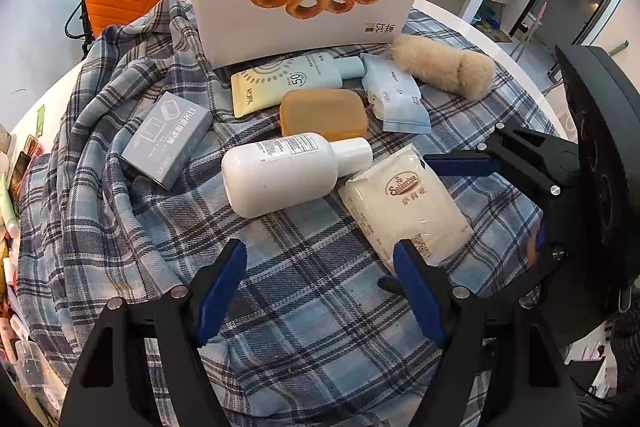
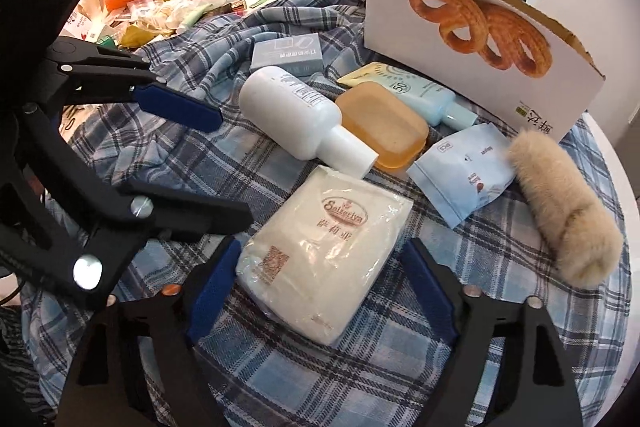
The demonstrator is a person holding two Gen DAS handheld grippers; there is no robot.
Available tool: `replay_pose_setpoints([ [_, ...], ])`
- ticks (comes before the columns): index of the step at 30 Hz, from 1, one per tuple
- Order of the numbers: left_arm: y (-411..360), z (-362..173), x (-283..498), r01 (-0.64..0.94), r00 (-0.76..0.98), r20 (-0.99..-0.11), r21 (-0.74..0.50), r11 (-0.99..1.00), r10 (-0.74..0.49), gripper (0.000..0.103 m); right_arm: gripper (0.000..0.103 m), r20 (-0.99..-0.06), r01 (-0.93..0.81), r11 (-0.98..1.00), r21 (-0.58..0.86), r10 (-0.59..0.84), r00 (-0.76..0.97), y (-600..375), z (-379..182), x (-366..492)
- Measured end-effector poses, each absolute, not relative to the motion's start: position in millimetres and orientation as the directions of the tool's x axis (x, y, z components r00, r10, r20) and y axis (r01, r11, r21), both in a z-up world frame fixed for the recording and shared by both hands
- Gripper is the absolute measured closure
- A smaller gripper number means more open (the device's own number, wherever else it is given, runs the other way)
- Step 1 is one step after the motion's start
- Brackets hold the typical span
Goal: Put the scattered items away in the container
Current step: 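Grasp the white wrapped bread bag with the right gripper, then lift and carry the bread bag with the right gripper over the cardboard box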
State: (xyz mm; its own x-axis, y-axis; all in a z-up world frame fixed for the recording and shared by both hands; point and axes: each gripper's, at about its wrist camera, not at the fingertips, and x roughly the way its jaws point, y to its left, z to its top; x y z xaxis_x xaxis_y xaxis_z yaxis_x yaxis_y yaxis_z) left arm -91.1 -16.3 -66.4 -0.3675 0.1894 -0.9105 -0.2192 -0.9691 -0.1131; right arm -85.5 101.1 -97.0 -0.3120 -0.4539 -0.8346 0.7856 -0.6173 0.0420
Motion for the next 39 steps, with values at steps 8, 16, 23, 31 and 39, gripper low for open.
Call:
replay_pose_setpoints([
  [8,-16,-69,-89,-0.198,-0.362,-0.913,-0.121,-0.973,0.187,0.057,0.048,-0.841,0.768,-0.641,-0.017,-0.406,-0.357,104,-93,-77],
  [16,-11,-63,-84,-0.214,-0.37,-0.906,-0.131,-0.968,0.204,0.067,0.053,-0.828,0.748,-0.663,0.036,-0.439,-0.349,117,-78,-70],
  [23,-14,-54,-85,-0.208,-0.397,-0.894,-0.131,-0.969,0.206,0.07,0.054,-0.818,0.722,-0.692,0.02,-0.426,-0.385,127,-63,-73],
  [31,-19,-47,-85,-0.208,-0.405,-0.891,-0.131,-0.969,0.207,0.086,0.055,-0.793,0.693,-0.721,0.029,-0.438,-0.423,141,-45,-80],
  [39,-21,-40,-92,-0.208,-0.425,-0.885,-0.111,-0.972,0.192,0.087,0.055,-0.74,0.656,-0.754,0.029,-0.458,-0.494,155,-12,-94],
])
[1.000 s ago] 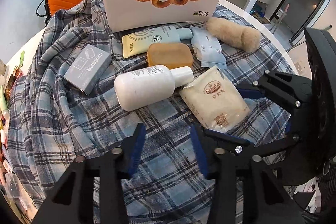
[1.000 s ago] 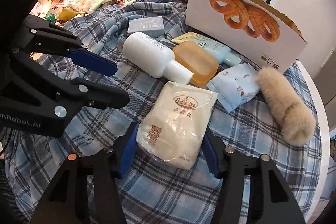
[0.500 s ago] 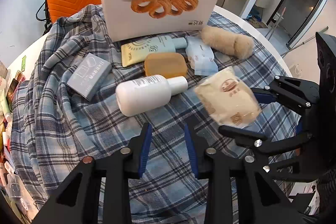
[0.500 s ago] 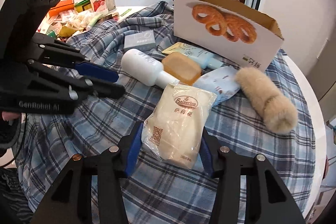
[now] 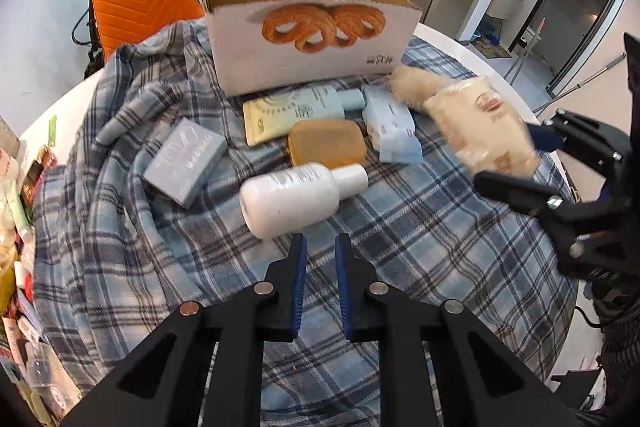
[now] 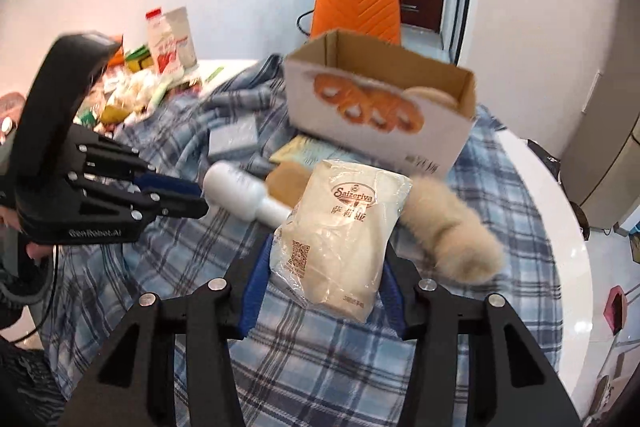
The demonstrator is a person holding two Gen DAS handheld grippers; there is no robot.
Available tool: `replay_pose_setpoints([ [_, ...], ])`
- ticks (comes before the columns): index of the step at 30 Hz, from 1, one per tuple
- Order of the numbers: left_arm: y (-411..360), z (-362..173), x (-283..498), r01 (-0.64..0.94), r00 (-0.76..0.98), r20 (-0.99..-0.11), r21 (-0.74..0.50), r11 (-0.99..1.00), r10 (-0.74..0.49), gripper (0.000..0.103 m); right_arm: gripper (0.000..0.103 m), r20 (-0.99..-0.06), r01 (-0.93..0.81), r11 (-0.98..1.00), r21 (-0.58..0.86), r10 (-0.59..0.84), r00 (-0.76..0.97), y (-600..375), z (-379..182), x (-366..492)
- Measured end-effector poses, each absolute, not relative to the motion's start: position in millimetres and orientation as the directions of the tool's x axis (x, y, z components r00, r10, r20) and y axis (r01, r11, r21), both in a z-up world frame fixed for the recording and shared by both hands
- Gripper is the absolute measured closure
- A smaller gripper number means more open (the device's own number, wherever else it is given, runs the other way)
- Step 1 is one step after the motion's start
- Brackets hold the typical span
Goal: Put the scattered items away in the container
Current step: 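Lift and carry the bread bag with the right gripper over the cardboard box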
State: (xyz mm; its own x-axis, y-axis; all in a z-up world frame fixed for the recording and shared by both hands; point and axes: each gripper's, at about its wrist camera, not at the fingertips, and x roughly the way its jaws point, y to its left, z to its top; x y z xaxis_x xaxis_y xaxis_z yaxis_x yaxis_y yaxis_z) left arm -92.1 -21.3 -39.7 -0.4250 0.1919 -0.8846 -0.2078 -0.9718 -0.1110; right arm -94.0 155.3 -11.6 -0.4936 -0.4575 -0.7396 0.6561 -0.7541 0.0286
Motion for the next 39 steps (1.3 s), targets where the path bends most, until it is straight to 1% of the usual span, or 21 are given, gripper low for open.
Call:
replay_pose_setpoints([
  [3,-20,-34,-98,-0.212,-0.444,-0.879,-0.084,-0.974,0.172,0.088,0.055,-0.724,0.644,-0.765,0.004,-0.446,-0.526,157,-2,-96],
  [13,-16,2,-129,-0.211,-0.509,-0.845,-0.061,-0.976,0.162,0.091,0.055,-0.664,0.648,-0.762,-0.007,-0.481,-0.572,143,35,-112],
  [18,-4,27,-150,-0.23,-0.559,-0.815,-0.024,-0.973,0.153,0.091,0.055,-0.65,0.637,-0.771,0.019,-0.494,-0.577,128,50,-144],
  [20,-3,36,-164,-0.211,-0.584,-0.8,-0.015,-0.977,0.138,0.091,0.055,-0.649,0.626,-0.779,0.038,-0.495,-0.577,122,53,-164],
  [22,-4,43,-184,-0.199,-0.589,-0.795,-0.029,-0.98,0.143,0.091,0.055,-0.655,0.626,-0.778,0.053,-0.5,-0.567,118,53,-182],
  [26,-6,48,-217,-0.166,-0.603,-0.79,-0.015,-0.986,0.113,0.091,0.055,-0.695,0.628,-0.773,0.091,-0.501,-0.516,113,48,-221],
  [29,-12,44,-240,-0.144,-0.589,-0.801,-0.031,-0.989,0.111,0.091,0.055,-0.708,0.611,-0.78,0.132,-0.506,-0.493,115,44,-247],
  [33,-22,32,-271,-0.109,-0.565,-0.82,-0.037,-0.993,0.093,0.091,0.055,-0.729,0.601,-0.785,0.148,-0.497,-0.47,114,34,-271],
  [36,-27,18,-291,-0.095,-0.525,-0.843,-0.077,-0.993,0.116,0.091,0.055,-0.749,0.603,-0.787,0.13,-0.476,-0.461,112,21,-280],
  [39,-28,5,-299,-0.093,-0.498,-0.86,-0.081,-0.992,0.117,0.091,0.055,-0.762,0.599,-0.787,0.145,-0.475,-0.44,114,10,-289],
])
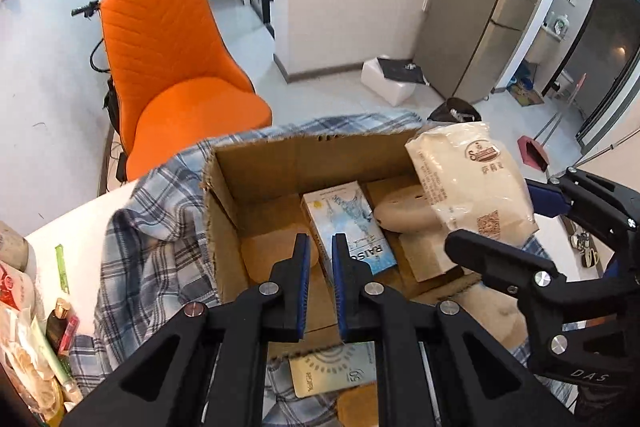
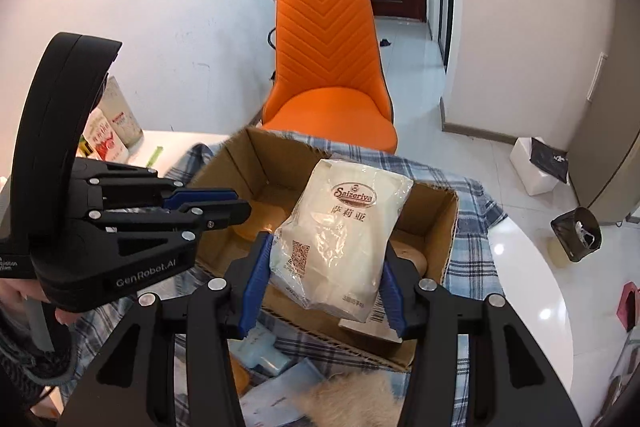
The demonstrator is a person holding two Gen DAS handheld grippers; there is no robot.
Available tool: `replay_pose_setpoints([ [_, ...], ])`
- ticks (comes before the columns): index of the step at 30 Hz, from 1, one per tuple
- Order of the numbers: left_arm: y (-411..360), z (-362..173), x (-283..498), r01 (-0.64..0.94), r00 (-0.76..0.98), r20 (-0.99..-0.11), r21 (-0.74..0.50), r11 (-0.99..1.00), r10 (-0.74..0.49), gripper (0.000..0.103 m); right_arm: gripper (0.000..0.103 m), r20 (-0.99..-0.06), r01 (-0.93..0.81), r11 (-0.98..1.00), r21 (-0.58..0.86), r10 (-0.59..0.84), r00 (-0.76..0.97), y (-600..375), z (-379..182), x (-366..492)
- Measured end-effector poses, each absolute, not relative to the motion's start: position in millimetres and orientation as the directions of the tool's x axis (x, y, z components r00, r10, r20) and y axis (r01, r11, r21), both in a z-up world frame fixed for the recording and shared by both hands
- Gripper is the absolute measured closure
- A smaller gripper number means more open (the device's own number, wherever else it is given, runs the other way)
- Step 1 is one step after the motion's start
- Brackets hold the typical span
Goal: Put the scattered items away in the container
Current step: 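Lift and carry the bread bag with the right gripper over the cardboard box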
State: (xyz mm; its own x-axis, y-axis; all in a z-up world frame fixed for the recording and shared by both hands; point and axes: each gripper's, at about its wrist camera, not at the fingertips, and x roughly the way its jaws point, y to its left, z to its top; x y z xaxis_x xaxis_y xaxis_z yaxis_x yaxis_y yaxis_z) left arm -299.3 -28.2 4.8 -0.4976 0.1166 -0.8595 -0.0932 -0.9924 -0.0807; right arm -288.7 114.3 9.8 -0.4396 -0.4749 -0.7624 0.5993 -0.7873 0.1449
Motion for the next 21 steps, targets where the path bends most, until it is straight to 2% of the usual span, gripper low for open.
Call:
replay_pose_setpoints([
  [6,-25,-12,-310,-0.097,-0.477,-0.871,-0.081,-0.992,0.118,0.091,0.055,-0.763,0.594,-0.786,0.17,-0.486,-0.426,114,2,-301],
  [21,-23,1,-317,-0.098,-0.501,-0.861,-0.049,-0.994,0.091,0.091,0.055,-0.76,0.611,-0.764,0.204,-0.518,-0.393,94,-4,-313],
])
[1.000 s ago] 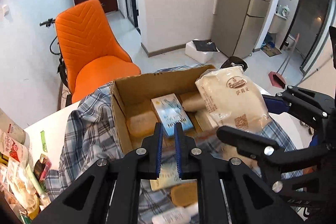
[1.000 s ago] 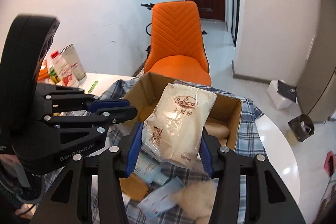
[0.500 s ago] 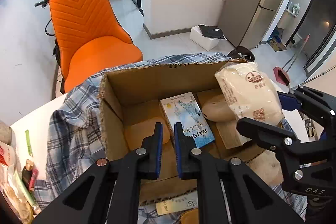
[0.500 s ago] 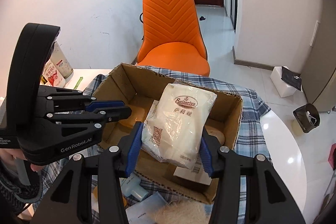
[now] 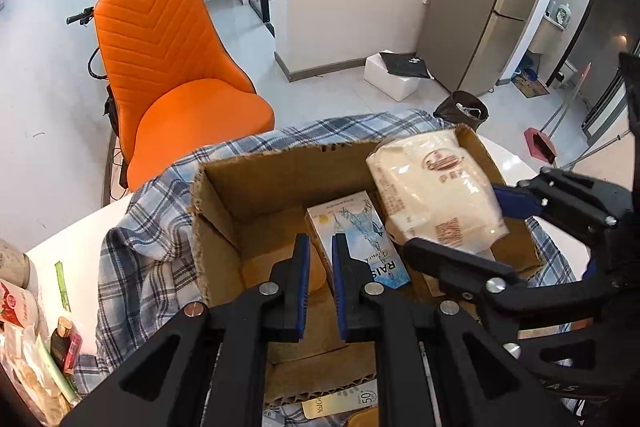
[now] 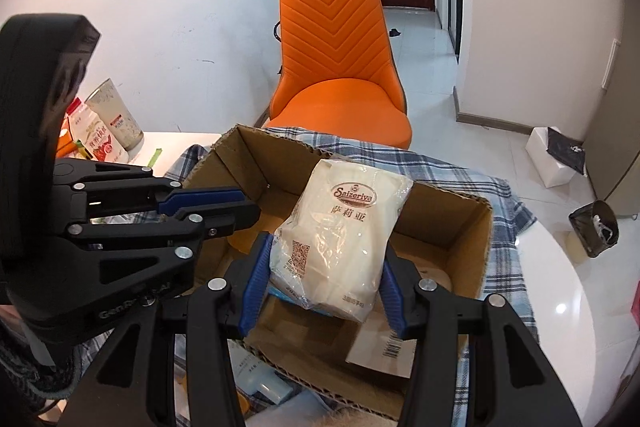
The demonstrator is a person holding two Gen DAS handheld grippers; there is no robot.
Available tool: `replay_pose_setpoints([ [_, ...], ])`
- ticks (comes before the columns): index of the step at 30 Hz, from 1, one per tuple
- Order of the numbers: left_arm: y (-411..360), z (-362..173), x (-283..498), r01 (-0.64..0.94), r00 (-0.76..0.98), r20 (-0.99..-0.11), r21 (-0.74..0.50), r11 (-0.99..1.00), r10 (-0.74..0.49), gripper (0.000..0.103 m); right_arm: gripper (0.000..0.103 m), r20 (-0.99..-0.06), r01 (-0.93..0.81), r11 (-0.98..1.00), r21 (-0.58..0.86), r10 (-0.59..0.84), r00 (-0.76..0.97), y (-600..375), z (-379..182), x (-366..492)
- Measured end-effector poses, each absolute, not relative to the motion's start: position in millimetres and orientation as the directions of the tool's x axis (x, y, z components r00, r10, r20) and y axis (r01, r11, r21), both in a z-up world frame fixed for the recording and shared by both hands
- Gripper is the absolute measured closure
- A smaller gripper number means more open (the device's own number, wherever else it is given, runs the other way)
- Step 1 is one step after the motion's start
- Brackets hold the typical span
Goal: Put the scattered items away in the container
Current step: 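Lift and carry the bread bag with the right gripper over the cardboard box, then open the right gripper to drop the bread bag into the box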
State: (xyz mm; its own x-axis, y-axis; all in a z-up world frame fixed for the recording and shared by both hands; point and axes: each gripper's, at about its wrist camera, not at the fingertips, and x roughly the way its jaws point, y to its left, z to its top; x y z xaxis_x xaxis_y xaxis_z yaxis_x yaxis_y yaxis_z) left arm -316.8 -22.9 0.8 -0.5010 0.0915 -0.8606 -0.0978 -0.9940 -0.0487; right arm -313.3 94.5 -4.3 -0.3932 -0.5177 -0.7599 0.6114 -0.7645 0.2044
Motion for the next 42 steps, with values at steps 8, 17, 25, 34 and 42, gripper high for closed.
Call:
replay_pose_setpoints([
  [8,-37,2,-316,-0.08,-0.507,-0.857,-0.06,-0.995,0.093,0.091,0.054,-0.762,0.615,-0.761,0.208,-0.52,-0.386,86,-8,-311],
  [17,-33,-6,-318,-0.098,-0.501,-0.855,-0.102,-0.99,0.138,0.091,0.05,-0.764,0.621,-0.759,0.197,-0.516,-0.388,92,-5,-309],
  [25,-36,0,-315,-0.091,-0.515,-0.845,-0.116,-0.989,0.146,0.09,0.044,-0.749,0.623,-0.756,0.202,-0.529,-0.399,99,-4,-306],
  [34,-40,5,-311,-0.051,-0.547,-0.827,-0.119,-0.992,0.128,0.034,0.02,-0.72,0.603,-0.772,0.199,-0.533,-0.445,116,4,-298],
  [42,-44,13,-306,-0.036,-0.566,-0.811,-0.155,-0.987,0.148,0.022,0.012,-0.719,0.596,-0.793,0.129,-0.489,-0.494,126,8,-280],
])
